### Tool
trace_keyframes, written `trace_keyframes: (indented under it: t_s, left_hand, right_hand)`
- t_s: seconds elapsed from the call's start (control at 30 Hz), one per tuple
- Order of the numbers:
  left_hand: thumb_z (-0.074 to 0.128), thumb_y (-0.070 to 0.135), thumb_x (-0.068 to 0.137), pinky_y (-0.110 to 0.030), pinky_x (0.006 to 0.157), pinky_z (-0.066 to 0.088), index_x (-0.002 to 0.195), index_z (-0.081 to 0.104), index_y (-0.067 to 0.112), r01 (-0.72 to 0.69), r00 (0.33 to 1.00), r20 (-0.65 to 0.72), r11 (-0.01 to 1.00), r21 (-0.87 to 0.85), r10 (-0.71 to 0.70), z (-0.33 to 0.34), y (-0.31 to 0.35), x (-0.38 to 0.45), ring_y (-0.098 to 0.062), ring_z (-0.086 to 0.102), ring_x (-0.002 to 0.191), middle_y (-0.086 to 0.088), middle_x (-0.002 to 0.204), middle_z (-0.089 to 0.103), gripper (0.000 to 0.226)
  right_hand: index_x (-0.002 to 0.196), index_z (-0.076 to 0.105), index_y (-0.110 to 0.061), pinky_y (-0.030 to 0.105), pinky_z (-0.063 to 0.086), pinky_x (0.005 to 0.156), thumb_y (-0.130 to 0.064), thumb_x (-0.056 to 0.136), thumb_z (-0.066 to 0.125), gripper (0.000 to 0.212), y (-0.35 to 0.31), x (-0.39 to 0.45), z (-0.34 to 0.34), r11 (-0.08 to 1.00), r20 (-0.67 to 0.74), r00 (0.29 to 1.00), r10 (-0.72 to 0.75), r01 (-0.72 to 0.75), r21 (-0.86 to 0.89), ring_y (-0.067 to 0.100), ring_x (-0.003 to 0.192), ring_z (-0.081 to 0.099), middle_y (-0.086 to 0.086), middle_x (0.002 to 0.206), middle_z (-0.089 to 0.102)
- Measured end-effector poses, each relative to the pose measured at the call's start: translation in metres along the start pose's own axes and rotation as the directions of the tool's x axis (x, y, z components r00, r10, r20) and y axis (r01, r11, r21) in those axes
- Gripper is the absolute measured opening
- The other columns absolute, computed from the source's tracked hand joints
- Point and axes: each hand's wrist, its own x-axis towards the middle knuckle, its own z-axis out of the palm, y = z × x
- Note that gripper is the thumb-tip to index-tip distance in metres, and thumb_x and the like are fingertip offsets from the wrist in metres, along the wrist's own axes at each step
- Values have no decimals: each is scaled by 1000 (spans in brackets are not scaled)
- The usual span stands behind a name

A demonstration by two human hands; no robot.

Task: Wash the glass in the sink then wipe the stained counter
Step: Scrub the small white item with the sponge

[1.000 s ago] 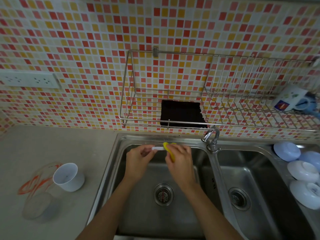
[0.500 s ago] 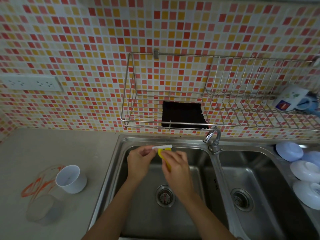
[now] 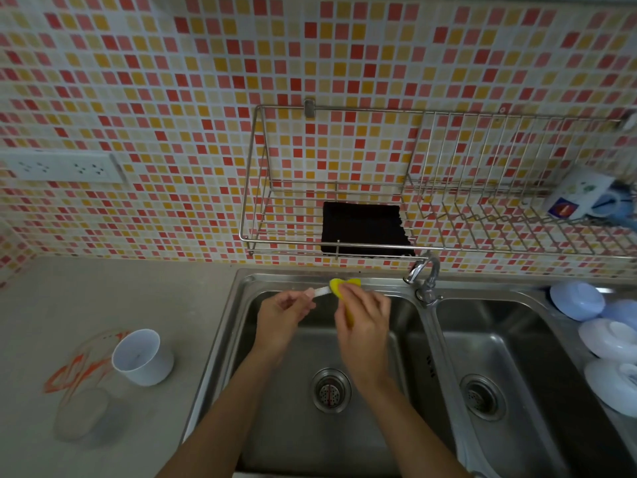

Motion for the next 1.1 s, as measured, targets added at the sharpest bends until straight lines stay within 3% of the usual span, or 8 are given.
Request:
trace_keyframes:
  t_s: [0.13, 0.27, 0.4, 0.57, 0.7, 0.83, 1.0, 1.1]
  left_hand:
    - [67, 18, 87, -30, 85, 55, 91, 72, 3, 0, 999, 42, 999, -42, 1, 0, -1, -1, -19, 71, 88, -10, 89, 75, 16]
    - [69, 21, 85, -35, 87, 56, 87, 73, 9, -63, 997, 45, 996, 62, 61, -2, -8, -2, -22, 70, 87, -7, 84, 75, 13]
    - [67, 16, 87, -40, 88, 55, 91, 72, 5, -36, 997, 72, 999, -27, 38, -1, -10, -3, -28, 70, 91, -12, 89, 74, 13]
    - [70, 19, 85, -35, 88, 55, 92, 73, 8, -12, 1000, 25, 999, -48, 13, 4, -14, -2, -26, 70, 91, -10, 87, 75, 14]
    - [67, 17, 87, -28, 83, 55, 92, 72, 4, 24, 1000, 17, 992, -127, -22, 5, -14, 0, -24, 70, 91, -12, 89, 75, 15]
    - [67, 20, 88, -18, 74, 54, 91, 71, 2, 57, 998, -27, 988, -140, -61, 9, -15, 1, -20, 70, 90, -12, 90, 74, 19]
    - [65, 23, 90, -16, 72, 54, 94, 71, 0, 103, 994, -26, 984, -147, -108, 11, -16, 1, -18, 70, 90, -13, 92, 74, 24]
    - [66, 23, 89, -24, 80, 54, 92, 72, 5, 98, 994, -36, 992, -78, -101, 14, -22, 2, -19, 69, 91, -8, 89, 75, 20]
  right_hand:
    - [117, 68, -13, 31, 48, 89, -16, 86, 59, 32, -3, -7, 9, 983, 139, 976, -169, 177, -42, 20, 103, 49, -2, 116, 66]
    - [116, 68, -17, 38, 51, 82, -8, 80, 68, 38, 15, 4, 9, 997, 113, 993, 41, -33, -69, 18, 100, 45, -3, 112, 67]
    - [116, 69, -17, 29, 47, 88, -18, 86, 58, 31, -7, -6, 7, 992, 207, 971, -120, 125, -15, 17, 102, 46, -5, 114, 66]
    - [118, 67, -18, 31, 50, 85, -10, 82, 68, 37, 9, 0, 10, 998, 144, 988, 55, -50, -39, 16, 103, 47, -5, 112, 67]
    - [118, 68, -15, 22, 44, 92, -13, 86, 65, 32, 0, -10, 8, 993, 190, 975, -119, 119, 8, 16, 103, 49, -4, 116, 65]
    - [121, 65, -15, 20, 41, 92, -8, 84, 68, 39, 14, -5, 6, 995, 106, 989, 100, -99, -12, 12, 103, 46, -3, 116, 64]
    - [116, 68, -11, 18, 39, 93, -8, 83, 70, 33, 9, -19, 7, 995, 149, 984, -96, 97, 5, 15, 102, 48, 1, 114, 65]
    - [122, 63, -17, 17, 38, 91, -10, 86, 67, 36, 25, -18, 5, 993, 131, 984, 119, -121, 5, 7, 105, 43, -3, 120, 62]
